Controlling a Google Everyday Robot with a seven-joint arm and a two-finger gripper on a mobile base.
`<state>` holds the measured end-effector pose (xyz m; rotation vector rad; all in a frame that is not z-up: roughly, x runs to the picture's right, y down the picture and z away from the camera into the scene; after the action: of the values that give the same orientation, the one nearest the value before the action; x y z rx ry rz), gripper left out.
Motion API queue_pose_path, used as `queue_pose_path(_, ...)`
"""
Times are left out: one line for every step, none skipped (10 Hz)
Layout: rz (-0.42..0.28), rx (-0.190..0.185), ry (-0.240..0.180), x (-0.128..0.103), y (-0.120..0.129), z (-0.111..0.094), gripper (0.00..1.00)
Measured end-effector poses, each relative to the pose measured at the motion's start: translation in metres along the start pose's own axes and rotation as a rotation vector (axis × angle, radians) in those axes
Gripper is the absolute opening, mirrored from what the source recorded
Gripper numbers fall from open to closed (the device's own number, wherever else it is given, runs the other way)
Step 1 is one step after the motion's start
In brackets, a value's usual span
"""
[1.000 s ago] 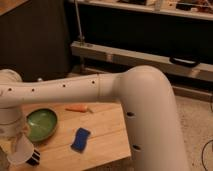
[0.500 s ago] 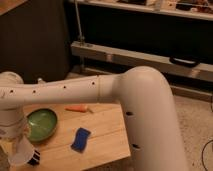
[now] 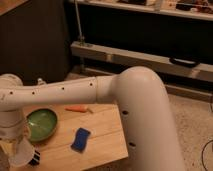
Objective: Place the ceramic cup over the eraser
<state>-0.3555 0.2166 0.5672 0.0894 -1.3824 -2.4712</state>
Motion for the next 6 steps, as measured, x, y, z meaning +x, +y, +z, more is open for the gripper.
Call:
queue_pose_path(-0.001,0.004,0.001,0.000,0.000,0.002,0.00)
queue_pose_path(-0.002,0.008,0.000,0.000,0.001,0.003,0.00)
queue_pose_path(-0.005,0.013,0.000,0.000,0.002,0.006,0.00)
queue_pose_path(-0.008,0.020,-0.002,0.000,0.002,0.008,0.00)
queue_pose_path(-0.009,0.028,-0.007,-0.001,0.003,0.011,0.03)
queue_pose_path(-0.011,0.035,-0.011,-0.001,0.004,0.013,0.11)
